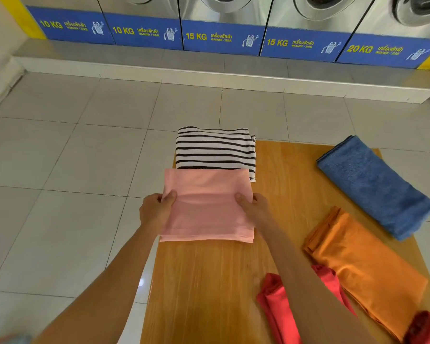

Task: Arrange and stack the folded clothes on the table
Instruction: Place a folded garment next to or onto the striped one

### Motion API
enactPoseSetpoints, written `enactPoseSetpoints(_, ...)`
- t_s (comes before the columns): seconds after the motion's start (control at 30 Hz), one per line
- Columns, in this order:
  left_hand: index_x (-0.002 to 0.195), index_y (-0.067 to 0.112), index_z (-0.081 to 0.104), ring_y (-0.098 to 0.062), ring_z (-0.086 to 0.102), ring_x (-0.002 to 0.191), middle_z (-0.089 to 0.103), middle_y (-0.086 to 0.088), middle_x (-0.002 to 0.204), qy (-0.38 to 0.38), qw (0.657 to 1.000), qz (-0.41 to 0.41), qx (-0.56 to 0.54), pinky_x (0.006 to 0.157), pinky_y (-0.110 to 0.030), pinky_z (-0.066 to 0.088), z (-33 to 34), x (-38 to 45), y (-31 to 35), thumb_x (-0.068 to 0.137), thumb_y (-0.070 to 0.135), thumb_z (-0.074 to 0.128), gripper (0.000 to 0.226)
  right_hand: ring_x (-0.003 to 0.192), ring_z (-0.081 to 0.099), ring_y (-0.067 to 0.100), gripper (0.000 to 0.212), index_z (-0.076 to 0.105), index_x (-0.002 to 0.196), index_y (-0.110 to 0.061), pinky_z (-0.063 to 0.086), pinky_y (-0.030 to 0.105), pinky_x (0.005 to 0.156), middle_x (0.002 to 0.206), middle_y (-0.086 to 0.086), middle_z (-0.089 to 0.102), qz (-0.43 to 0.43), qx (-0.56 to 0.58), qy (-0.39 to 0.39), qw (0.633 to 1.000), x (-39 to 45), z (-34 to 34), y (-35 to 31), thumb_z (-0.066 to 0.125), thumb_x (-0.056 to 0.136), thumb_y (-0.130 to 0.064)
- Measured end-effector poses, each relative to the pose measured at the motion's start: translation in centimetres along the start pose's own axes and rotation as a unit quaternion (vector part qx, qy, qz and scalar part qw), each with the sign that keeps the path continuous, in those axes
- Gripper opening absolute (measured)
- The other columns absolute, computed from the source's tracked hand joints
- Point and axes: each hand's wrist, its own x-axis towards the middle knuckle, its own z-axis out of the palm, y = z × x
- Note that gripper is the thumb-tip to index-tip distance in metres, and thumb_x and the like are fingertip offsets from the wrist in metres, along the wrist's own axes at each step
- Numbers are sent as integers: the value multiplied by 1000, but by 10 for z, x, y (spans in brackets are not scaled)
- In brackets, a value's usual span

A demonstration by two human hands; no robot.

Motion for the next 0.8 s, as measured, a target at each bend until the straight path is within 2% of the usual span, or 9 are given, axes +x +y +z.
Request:
enactPoseSetpoints(0.2,85,5,66,-21,59,67,67,-7,78,5,1000,-6,18,62,-32,44,2,3,-3,88,54,58,50,97,67,26,47,64,105,-16,57,52,89,104,4,70,-1,15,-5,1000,9,-1,11,70,83,-56)
enactPoseSetpoints(0.3,87,8,64,-22,59,72,64,-3,80,6,1000,-1,6,64,-32,45,1,-2,0,88,52,60,45,94,68,26,47,64,101,-15,58,51,86,101,5,70,0,-3,10,1000,9,2,8,69,81,-57)
enactPoseSetpoints(0.4,79,11,60,-21,58,69,60,-1,72,5,1000,17,-10,57,-28,41,-1,-10,3,90,46,60,37,79,63,23,45,62,92,-8,56,37,68,87,7,67,-6,-48,59,997,4,3,4,68,85,-52)
enactPoseSetpoints(0.47,67,15,54,-21,54,63,54,0,63,-3,1000,25,-19,51,-26,34,-2,-16,0,91,42,60,36,70,56,18,39,59,90,-10,43,28,54,78,2,59,-7,-83,93,992,-4,3,3,66,89,-48)
enactPoseSetpoints(0.57,64,19,48,-22,52,67,49,1,61,-9,999,43,6,51,-26,32,-7,-26,-2,92,39,58,36,73,55,14,31,60,109,-14,40,26,53,89,-1,61,-2,-110,114,987,-22,-3,3,64,90,-38)
enactPoseSetpoints(0.63,88,12,60,-30,59,89,61,-9,88,-11,999,38,21,65,-31,48,-9,-33,-1,91,41,58,30,84,59,19,33,59,117,-13,47,30,63,96,0,64,-5,-110,131,985,-38,-10,5,63,90,-31)
enactPoseSetpoints(0.7,135,6,47,-36,47,126,48,-18,137,14,1000,3,23,94,-48,48,-11,-44,1,89,43,61,61,90,62,21,31,61,115,-15,52,34,74,90,-6,64,-16,-79,147,986,-60,-18,9,63,88,-29)
enactPoseSetpoints(0.73,143,7,39,-37,40,133,39,-19,145,42,999,3,23,100,-52,44,-10,-51,1,89,40,63,67,89,63,20,27,63,111,-18,52,34,75,86,-10,64,-27,-52,153,986,-73,-21,14,63,88,-31)
enactPoseSetpoints(0.8,141,6,41,-36,38,132,37,-19,144,89,995,40,4,102,-53,42,-7,-69,3,88,28,62,61,83,68,20,19,68,97,-26,57,40,75,81,-8,69,-56,18,160,985,-102,-26,27,63,84,-38)
